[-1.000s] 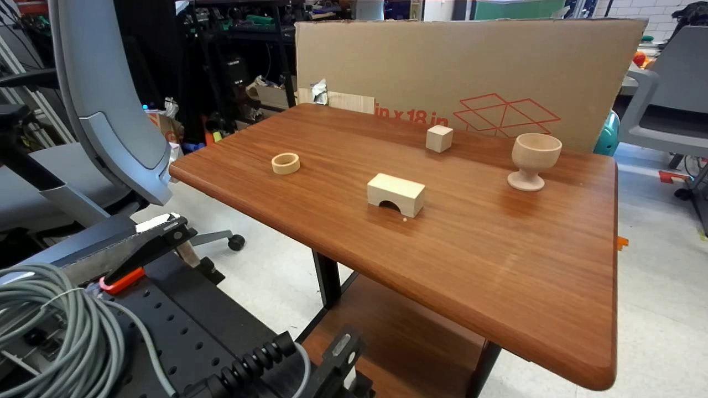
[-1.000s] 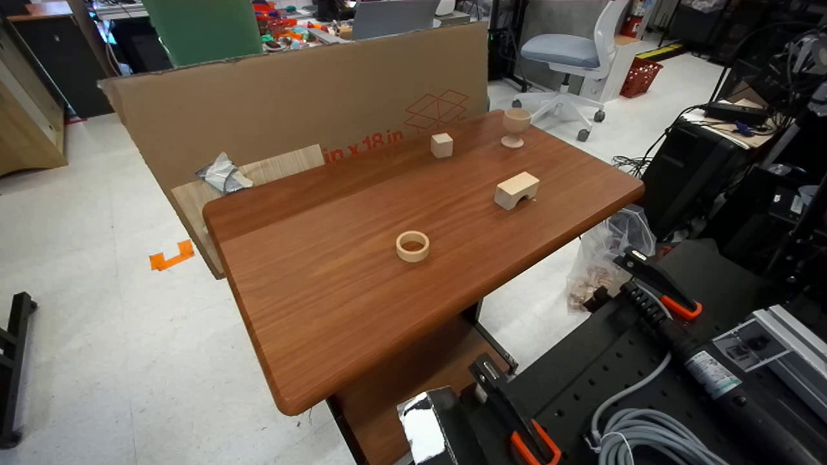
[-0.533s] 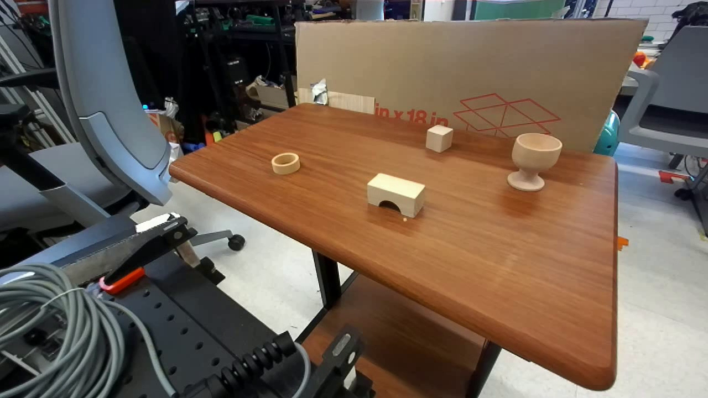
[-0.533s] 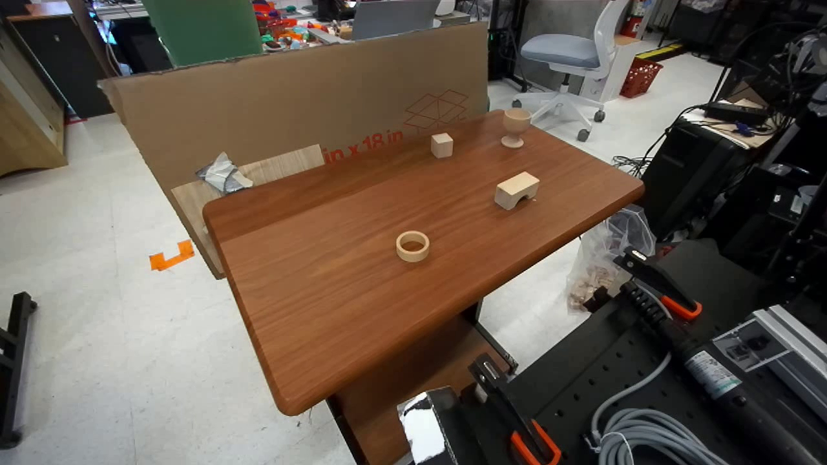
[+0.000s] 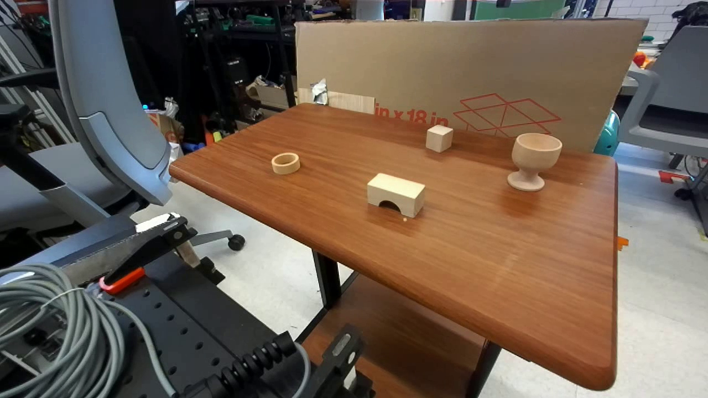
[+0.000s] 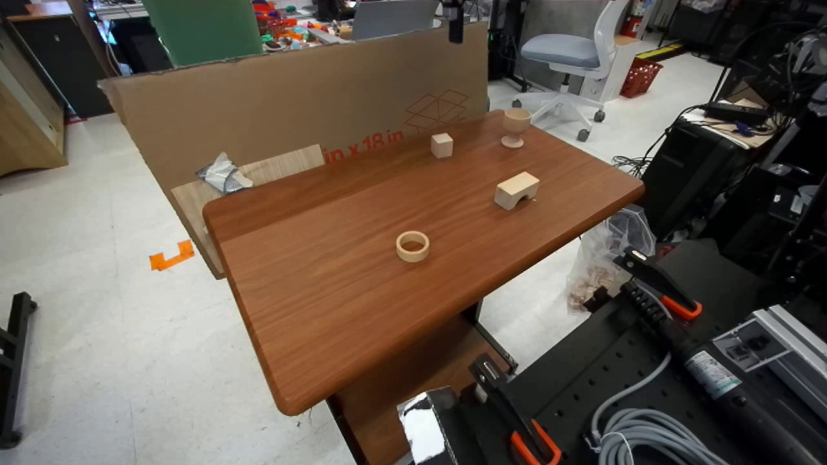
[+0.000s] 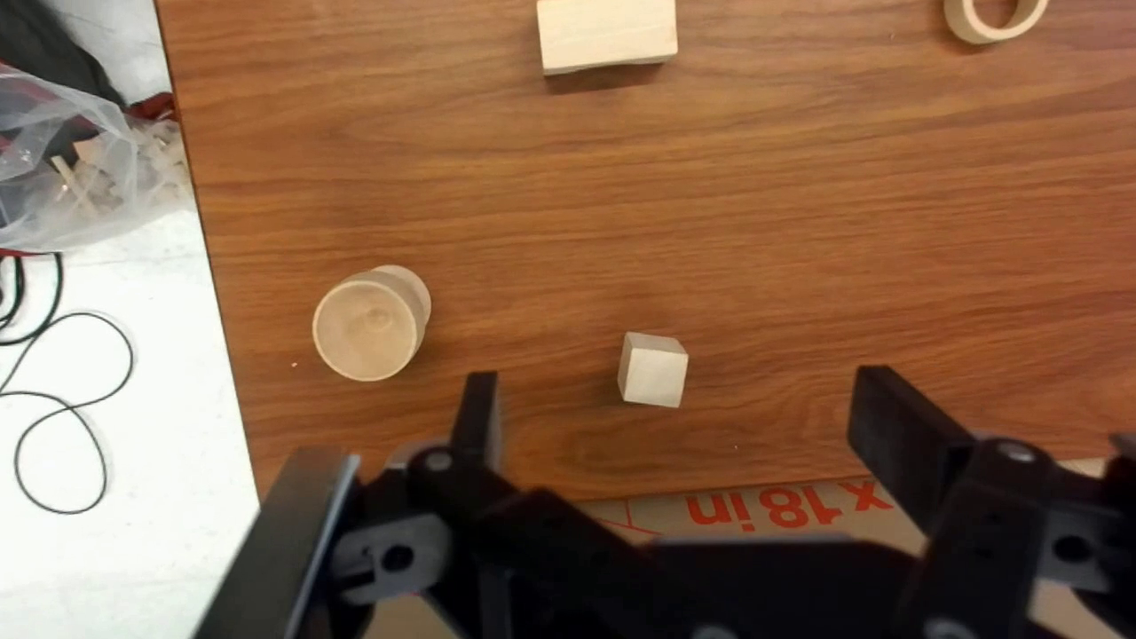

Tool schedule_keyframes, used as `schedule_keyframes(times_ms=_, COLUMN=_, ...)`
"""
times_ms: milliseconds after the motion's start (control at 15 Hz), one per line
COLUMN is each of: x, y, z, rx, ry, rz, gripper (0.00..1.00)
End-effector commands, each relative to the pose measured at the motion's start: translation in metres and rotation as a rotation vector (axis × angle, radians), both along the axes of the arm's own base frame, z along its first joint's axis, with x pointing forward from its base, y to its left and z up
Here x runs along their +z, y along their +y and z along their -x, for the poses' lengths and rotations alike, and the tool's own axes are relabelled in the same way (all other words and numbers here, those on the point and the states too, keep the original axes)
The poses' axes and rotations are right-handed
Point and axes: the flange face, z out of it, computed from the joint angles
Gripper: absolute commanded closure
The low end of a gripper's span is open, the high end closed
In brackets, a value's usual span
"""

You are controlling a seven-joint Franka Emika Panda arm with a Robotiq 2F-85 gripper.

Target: Pick up the square object and put it on the bridge shaped object

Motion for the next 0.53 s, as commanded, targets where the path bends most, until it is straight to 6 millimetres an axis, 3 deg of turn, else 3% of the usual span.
schedule_keyframes(times_ms=0, x=-0.029, y=-0.006, z=-0.021, rx=-0.033, ry=-0.012, rz=0.025, gripper=0.0)
schedule_keyframes(times_ms=467, x=-0.087, y=-0.004, z=-0.033, rx=-0.087, ry=0.032, rz=0.04, gripper=0.0)
